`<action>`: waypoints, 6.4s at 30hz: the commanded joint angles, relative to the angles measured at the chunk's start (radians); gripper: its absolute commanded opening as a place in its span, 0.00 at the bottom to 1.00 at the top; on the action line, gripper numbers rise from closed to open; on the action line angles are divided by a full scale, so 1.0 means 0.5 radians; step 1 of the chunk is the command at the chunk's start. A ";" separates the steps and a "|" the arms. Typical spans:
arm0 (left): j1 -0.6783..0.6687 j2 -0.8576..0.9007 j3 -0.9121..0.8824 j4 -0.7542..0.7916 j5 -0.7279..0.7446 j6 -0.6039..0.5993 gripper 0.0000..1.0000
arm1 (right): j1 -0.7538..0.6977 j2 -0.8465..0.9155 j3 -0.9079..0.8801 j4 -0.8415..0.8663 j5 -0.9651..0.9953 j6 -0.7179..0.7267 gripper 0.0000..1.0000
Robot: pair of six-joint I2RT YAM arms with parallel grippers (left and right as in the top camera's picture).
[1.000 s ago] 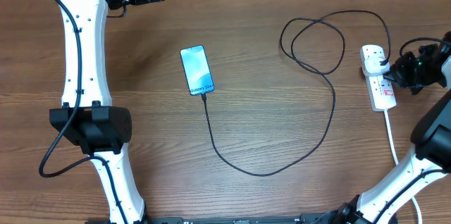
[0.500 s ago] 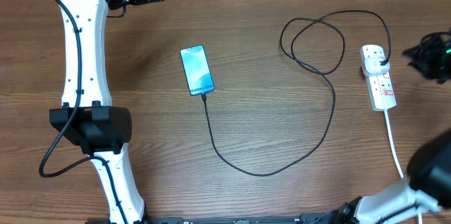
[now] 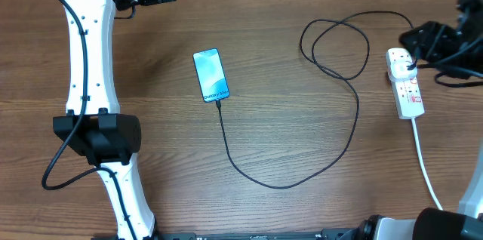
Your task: Plug charger to phone and switch on socket
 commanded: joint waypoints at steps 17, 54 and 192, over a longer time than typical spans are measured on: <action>-0.005 0.011 0.006 0.002 -0.014 0.023 1.00 | 0.191 -0.052 0.016 -0.272 -0.097 -0.021 1.00; -0.005 0.011 0.006 0.002 -0.014 0.023 1.00 | 0.961 -1.874 -2.027 2.023 0.774 0.223 1.00; 0.019 -2.543 -2.831 1.246 -0.761 0.375 0.99 | 0.960 -3.053 -3.440 2.374 0.845 0.236 1.00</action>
